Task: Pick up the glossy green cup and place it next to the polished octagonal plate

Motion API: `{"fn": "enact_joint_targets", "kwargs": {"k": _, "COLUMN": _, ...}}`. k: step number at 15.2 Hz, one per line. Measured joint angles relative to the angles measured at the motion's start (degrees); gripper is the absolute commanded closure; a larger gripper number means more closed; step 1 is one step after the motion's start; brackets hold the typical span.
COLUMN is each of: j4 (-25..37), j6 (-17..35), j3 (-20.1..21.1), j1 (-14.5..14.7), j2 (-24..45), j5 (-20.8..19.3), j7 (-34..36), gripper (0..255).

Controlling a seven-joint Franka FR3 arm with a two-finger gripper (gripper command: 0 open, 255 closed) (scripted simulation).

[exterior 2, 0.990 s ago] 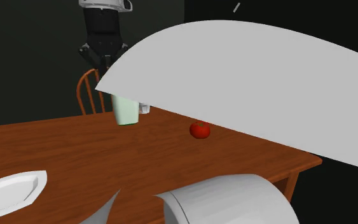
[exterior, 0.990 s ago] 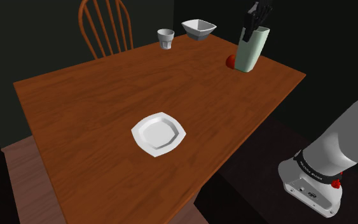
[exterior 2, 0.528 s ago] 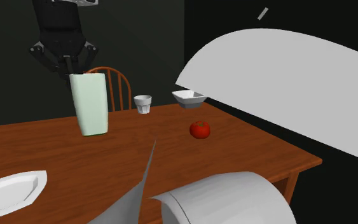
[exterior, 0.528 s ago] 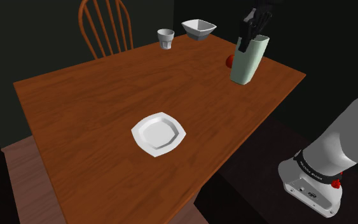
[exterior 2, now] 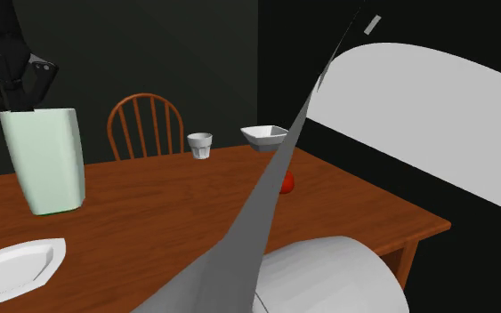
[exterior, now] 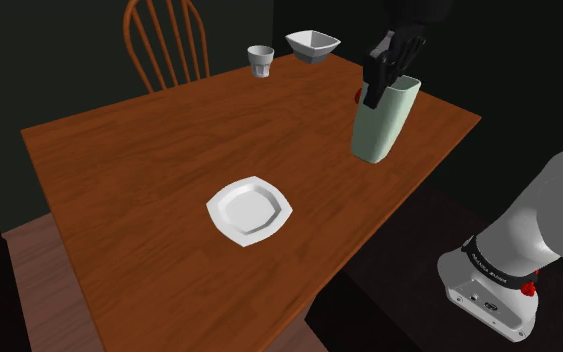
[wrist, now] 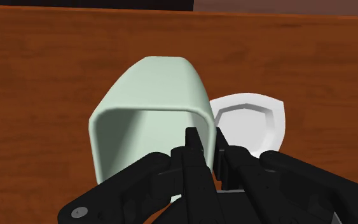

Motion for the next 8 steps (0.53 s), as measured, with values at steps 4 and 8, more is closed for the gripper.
{"fn": "enact_joint_targets", "kwargs": {"k": 4, "j4": 1.50, "j6": 0.42, "j3": 4.42, "j1": 1.13, "j2": 1.40, "j5": 1.61, "j7": 5.12, "gripper": 255}}
{"fn": "enact_joint_targets", "kwargs": {"k": 8, "j4": -1.26, "j6": 2.67, "j3": 5.24, "j1": 1.58, "j2": 0.81, "j5": 2.25, "j7": 5.72, "gripper": 255}}
